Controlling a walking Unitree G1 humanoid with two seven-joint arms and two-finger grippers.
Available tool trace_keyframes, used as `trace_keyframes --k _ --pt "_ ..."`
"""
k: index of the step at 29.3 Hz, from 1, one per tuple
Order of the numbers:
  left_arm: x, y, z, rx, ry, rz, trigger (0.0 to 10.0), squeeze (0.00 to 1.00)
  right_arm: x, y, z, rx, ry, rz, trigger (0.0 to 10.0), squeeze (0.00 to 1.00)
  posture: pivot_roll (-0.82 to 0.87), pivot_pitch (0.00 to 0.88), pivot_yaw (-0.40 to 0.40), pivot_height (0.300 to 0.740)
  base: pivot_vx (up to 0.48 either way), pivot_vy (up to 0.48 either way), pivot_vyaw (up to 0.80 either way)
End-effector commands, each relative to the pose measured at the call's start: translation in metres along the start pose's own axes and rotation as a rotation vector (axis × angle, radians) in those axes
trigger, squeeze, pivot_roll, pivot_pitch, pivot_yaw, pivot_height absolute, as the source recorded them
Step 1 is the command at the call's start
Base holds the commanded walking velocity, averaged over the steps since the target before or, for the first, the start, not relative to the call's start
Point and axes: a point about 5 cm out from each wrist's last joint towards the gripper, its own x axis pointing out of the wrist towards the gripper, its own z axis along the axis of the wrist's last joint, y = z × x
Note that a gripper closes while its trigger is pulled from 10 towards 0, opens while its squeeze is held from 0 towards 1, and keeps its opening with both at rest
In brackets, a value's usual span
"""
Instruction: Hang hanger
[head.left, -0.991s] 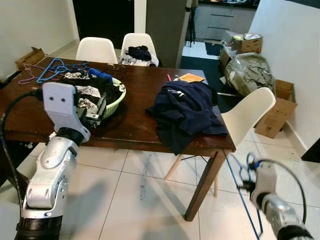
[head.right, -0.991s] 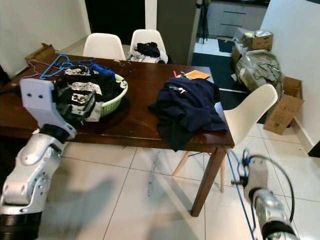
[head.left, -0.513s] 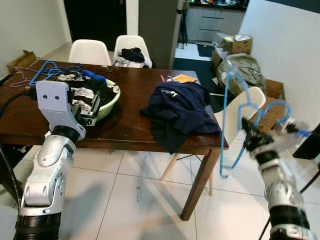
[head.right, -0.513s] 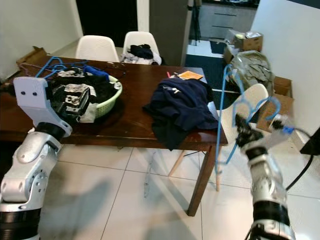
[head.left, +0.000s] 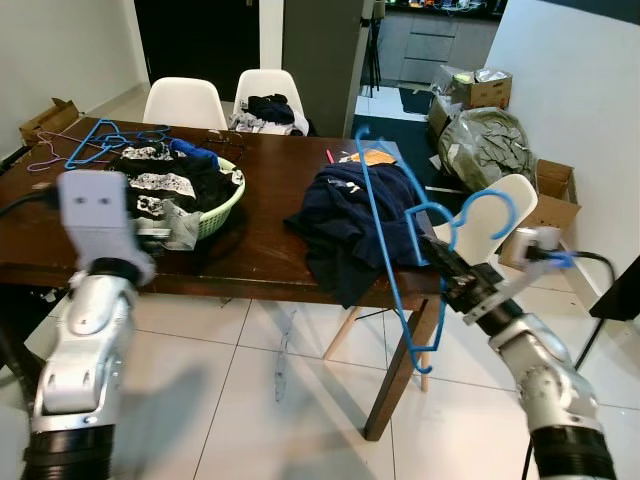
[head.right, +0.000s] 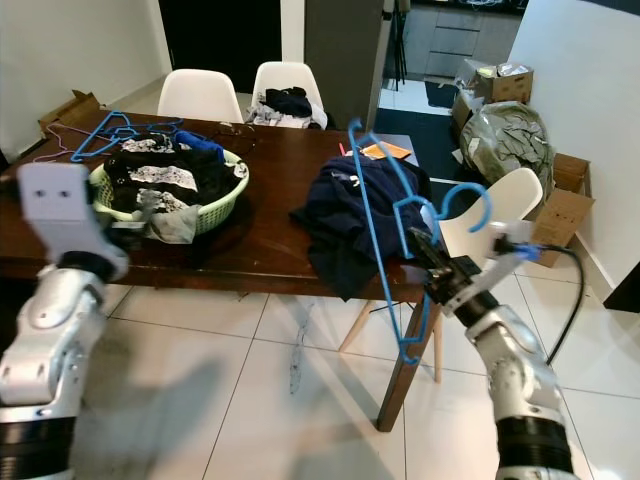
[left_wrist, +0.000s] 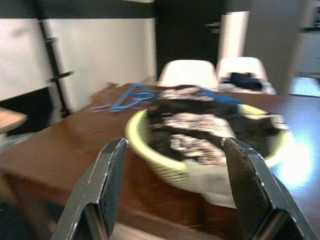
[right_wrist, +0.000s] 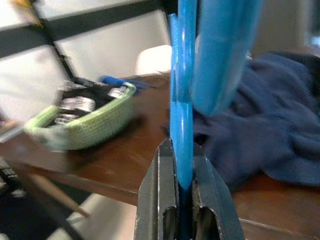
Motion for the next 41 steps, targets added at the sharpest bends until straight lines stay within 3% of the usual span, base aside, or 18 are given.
trace_keyframes --k 1,3,6,16,24,29,34,36,41 --pt "-0.001 -0.005 -0.002 0.001 0.001 -0.028 10.0 0.0 0.003 0.0 0.005 -0.011 -0.03 -0.015 10.0 0.0 0.08 0.031 -0.085 0.74 0.379 0.0 0.0" --pt "-0.001 -0.007 -0.002 -0.007 -0.003 -0.039 10.0 0.0 0.003 0.001 0.006 -0.012 -0.031 -0.008 10.0 0.0 0.08 0.03 -0.084 0.74 0.381 0.0 0.0" --pt "0.001 -0.008 -0.004 -0.017 0.0 -0.047 10.0 0.0 0.004 0.002 0.002 -0.091 0.015 -0.018 10.0 0.0 0.08 0.029 -0.08 0.74 0.382 0.0 0.0" --pt "0.005 -0.009 -0.007 -0.042 0.012 -0.043 10.0 0.0 0.0 0.006 0.008 -0.076 0.02 -0.007 10.0 0.0 0.08 0.029 -0.075 0.74 0.386 0.0 0.0" --pt "0.003 -0.004 -0.011 -0.083 0.03 0.021 10.0 0.0 0.004 0.01 0.008 -0.09 0.007 -0.005 10.0 0.0 0.08 0.027 -0.074 0.74 0.391 0.0 0.0" --pt "-0.002 0.001 -0.014 -0.111 0.054 0.099 10.0 0.0 0.003 0.01 0.012 -0.089 -0.015 -0.011 10.0 0.0 0.09 0.032 -0.075 0.74 0.383 0.0 0.0" --pt "-0.007 0.004 -0.018 -0.127 0.081 0.167 10.0 0.0 0.001 0.009 0.015 -0.117 -0.025 -0.005 10.0 0.0 0.08 0.036 -0.073 0.74 0.187 0.0 0.8" --pt "-0.018 0.015 -0.031 -0.159 0.158 0.267 10.0 0.0 0.0 0.009 0.016 -0.12 -0.024 -0.005 10.0 0.0 0.09 0.039 -0.074 0.74 0.0 0.0 0.8" --pt "-0.025 0.026 -0.042 -0.195 0.222 0.334 10.0 0.0 0.0 0.007 0.017 -0.115 -0.024 -0.01 10.0 0.0 0.09 0.041 -0.082 0.74 0.0 0.0 0.8"
